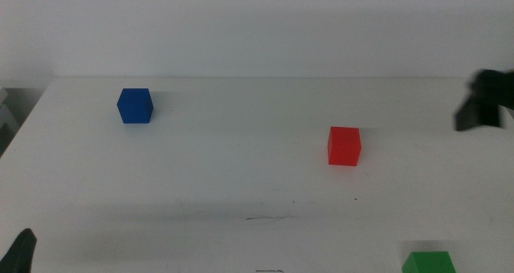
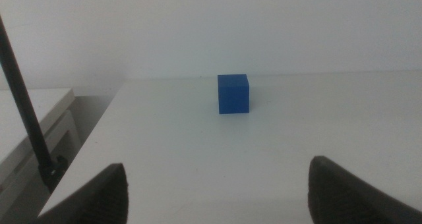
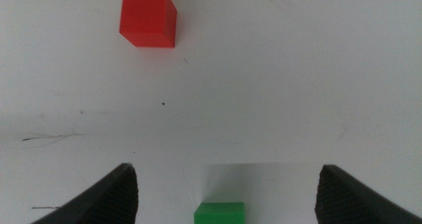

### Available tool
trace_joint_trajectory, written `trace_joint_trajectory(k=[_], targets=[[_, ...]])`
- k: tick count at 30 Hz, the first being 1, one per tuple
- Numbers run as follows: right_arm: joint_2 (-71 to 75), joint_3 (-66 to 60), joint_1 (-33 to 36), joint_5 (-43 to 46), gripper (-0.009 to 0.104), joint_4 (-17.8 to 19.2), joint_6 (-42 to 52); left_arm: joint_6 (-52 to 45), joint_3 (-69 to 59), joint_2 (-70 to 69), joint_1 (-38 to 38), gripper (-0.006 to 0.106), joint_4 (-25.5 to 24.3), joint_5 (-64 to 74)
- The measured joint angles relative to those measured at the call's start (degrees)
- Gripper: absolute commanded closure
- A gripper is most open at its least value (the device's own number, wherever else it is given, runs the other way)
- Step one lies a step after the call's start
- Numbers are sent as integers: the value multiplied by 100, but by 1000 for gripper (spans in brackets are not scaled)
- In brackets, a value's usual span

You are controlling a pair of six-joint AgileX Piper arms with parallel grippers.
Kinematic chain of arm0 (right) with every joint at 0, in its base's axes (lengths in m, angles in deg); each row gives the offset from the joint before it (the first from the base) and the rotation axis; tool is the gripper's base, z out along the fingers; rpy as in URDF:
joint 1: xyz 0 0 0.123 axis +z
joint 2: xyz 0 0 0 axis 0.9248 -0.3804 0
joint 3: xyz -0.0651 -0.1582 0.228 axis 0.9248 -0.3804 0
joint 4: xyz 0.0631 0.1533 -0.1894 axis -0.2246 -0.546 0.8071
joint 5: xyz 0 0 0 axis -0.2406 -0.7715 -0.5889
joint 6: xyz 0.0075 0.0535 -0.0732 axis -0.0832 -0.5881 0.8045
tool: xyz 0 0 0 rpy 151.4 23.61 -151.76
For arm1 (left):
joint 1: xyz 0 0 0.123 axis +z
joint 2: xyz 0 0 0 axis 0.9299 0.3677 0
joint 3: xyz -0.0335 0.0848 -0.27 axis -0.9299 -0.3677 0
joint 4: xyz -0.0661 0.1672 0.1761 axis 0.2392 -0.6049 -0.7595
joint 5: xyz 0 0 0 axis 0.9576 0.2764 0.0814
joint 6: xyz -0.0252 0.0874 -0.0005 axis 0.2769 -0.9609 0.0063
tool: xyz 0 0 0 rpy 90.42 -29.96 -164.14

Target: Stack red cubes first, then green, then blue cubes in a specific spot.

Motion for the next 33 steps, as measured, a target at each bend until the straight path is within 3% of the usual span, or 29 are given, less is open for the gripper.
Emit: trace_joint_trajectory(k=[6, 23, 33], targets=[[-1364, 1047, 538, -346, 16, 404, -523, 0, 0, 0, 0, 7, 0, 0], [-4306, 3505, 683, -477, 16, -25, -345, 0, 0, 0, 0, 7, 0, 0], [-5121, 3677, 683, -237, 16, -43, -278, 0, 0, 0, 0, 7, 0, 0]])
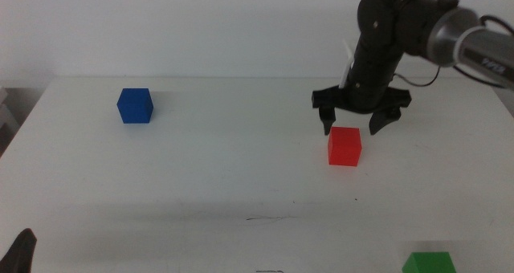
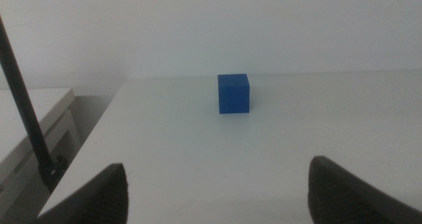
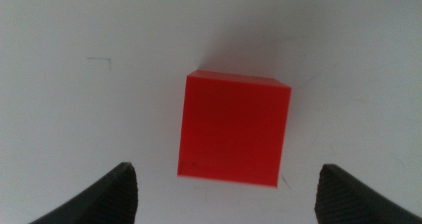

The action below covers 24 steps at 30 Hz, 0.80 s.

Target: Stack red cubes first, then green, then blue cubes in a specific spot.

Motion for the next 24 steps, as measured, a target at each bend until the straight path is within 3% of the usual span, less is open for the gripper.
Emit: trace_joint_trajectory(k=[8, 12, 17, 24], targets=[[-389, 7, -5, 210, 18, 0, -94, 0, 0, 0, 0, 7, 0, 0], [-552, 7, -49, 281, 26, 13, -219, 0, 0, 0, 0, 7, 0, 0], [-670, 7, -114, 440, 49, 34, -439, 0, 0, 0, 0, 7, 0, 0], [-663, 8, -103, 530, 96, 53, -670, 0, 0, 0, 0, 7, 0, 0]])
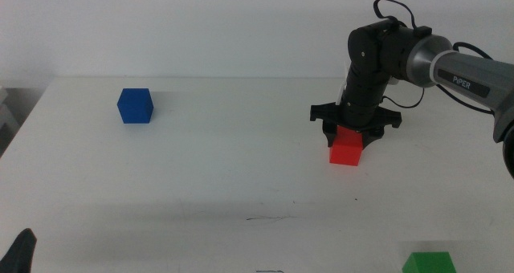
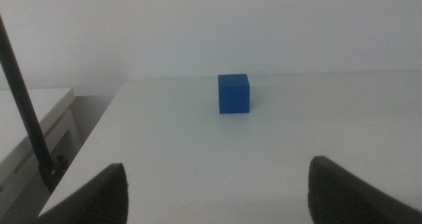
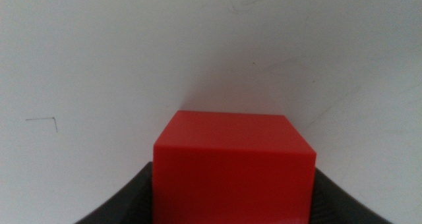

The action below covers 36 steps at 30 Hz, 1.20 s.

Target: Stack red cubes first, then green, then blue cubes in a specific spot.

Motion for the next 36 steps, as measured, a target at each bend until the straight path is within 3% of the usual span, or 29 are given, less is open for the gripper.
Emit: trace_joint_trajectory(k=[7, 19, 36], targets=[[327, 5, 486, -55, 96, 195, -175, 0, 0, 0, 0, 7, 0, 0], [412, 5, 1546, -393, 96, 100, -849, 0, 0, 0, 0, 7, 0, 0], [275, 5, 1988, -399, 96, 49, -1027, 0, 0, 0, 0, 7, 0, 0]])
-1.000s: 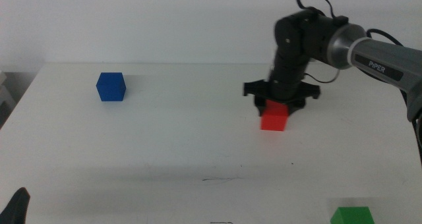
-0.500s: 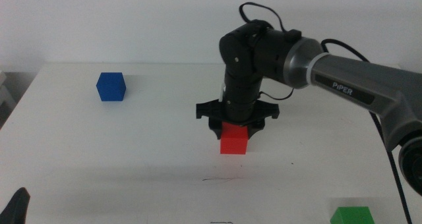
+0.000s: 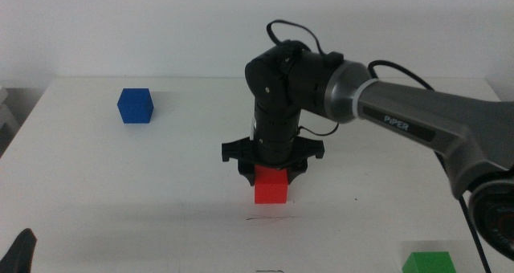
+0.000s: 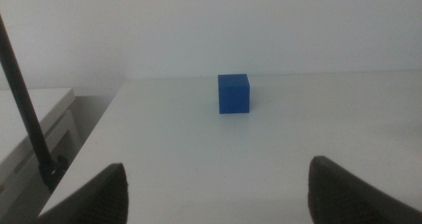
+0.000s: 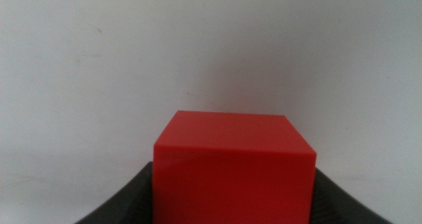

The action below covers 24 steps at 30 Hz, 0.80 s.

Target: Stack red cubes first, then green, then blue cubes in a specific spot.

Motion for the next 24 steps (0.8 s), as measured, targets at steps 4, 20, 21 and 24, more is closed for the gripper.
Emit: trace_joint_trajectory(k=[4, 20, 21, 24], targets=[[-176, 0, 4, -41, 96, -5, -55, 0, 0, 0, 0, 7, 0, 0], [-274, 35, 6, -170, 18, -5, 71, 0, 0, 0, 0, 7, 0, 0], [-281, 35, 6, -171, 13, -5, 71, 0, 0, 0, 0, 7, 0, 0], [-281, 35, 6, -171, 1, -5, 73, 0, 0, 0, 0, 7, 0, 0]])
